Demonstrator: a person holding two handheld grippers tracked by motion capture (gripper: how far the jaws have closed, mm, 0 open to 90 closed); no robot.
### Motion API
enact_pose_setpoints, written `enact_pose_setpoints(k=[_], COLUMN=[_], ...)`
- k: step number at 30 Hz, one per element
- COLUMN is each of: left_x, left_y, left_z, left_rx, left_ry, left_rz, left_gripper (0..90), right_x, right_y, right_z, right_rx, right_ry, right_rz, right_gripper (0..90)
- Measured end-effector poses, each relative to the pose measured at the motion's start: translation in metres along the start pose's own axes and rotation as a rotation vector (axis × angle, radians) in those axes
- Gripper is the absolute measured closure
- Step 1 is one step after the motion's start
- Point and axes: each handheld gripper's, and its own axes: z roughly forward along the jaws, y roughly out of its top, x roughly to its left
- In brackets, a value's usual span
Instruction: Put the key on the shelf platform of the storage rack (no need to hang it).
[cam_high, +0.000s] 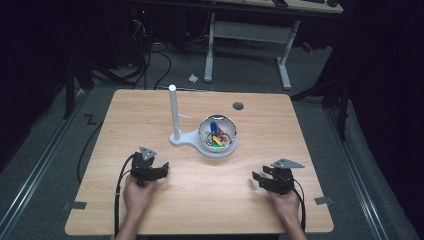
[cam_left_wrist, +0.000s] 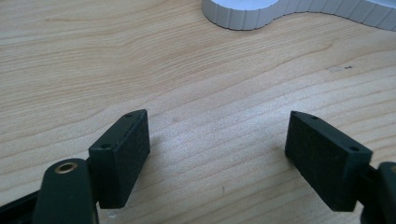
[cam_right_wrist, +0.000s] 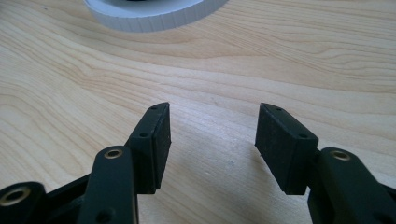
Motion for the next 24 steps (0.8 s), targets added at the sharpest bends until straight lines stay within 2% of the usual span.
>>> enact_pose_setpoints(k=[9,12,19,24], left_x=[0.0000,0.0000,-0.0002,-0.0001], left_y=[0.0000,0.0000,-0.0001,-0.0001], left_z=[0.0000,0.0000,0.0000,0.0000], left_rx=[0.000,0.000,-0.001,-0.001], left_ry=[0.000,0.000,0.001,0.001], left_rz=[0.000,0.000,-0.002,-0.002], left_gripper=[22.4,22.4,22.4,22.4], right_x=[-0.0032,-0.0037,-0.0037,0.0008], right_y=[-0.0050,-0.0059,-0.0061,-0.0060], right_z=[0.0029,0.0022,0.0022,0.0035], right_rx=[0.019,0.015,0.021,0.033], right_ry=[-0.056,-0.060,-0.071,-0.102], right_rz=[-0.015,-0.002,-0.008,-0.046], right_gripper=[43.7,42.9,40.6,38.5])
